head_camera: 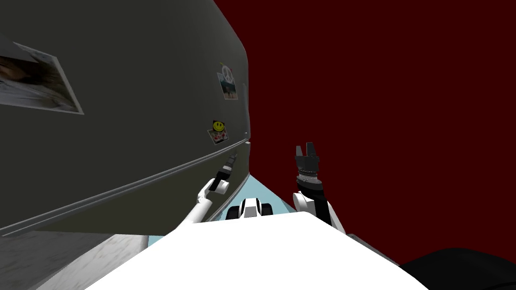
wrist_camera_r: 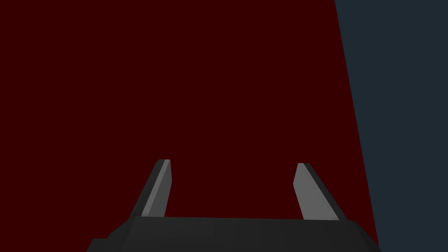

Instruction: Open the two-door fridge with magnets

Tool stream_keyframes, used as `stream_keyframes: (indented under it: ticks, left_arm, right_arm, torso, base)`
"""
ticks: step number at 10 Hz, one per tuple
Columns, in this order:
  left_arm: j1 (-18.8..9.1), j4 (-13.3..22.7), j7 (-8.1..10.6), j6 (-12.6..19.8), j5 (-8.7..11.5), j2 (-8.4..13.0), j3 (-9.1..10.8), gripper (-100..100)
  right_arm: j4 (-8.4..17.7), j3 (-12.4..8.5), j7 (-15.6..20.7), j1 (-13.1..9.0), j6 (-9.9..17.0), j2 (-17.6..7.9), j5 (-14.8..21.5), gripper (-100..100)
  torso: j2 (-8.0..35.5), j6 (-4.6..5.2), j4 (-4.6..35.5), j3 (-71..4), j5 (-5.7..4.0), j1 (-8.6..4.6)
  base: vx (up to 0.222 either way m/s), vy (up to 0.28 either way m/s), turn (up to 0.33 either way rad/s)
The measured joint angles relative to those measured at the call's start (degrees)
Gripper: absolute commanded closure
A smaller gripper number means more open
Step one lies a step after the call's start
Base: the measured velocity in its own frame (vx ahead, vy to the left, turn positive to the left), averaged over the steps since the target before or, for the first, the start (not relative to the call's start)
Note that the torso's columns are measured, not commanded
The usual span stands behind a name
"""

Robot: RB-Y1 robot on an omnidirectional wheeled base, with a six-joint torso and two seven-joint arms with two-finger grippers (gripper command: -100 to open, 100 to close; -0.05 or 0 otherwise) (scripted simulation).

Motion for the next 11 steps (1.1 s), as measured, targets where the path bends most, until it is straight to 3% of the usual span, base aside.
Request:
stream_keyframes:
  ticks: [3, 11]
  left_arm:
    - [-3.79, 5.0, -1.76, 0.77, 0.22, 0.22, -0.94, -100]
    - [-10.63, 15.47, -4.75, 1.34, 0.78, 1.64, -2.68, -100]
  right_arm:
    - [0.0, 0.0, 0.0, 0.0, 0.0, 0.0, 0.0, 0]
    - [0.0, 0.0, 0.0, 0.0, 0.0, 0.0, 0.0, 0]
  torso:
    - [-0.01, 0.0, 0.0, -0.01, 0.02, 0.06]
    - [-0.03, 0.0, 0.0, -0.01, 0.01, 0.04]
  base:
    - [0.053, -0.056, 0.008]
    - [0.041, -0.047, 0.01]
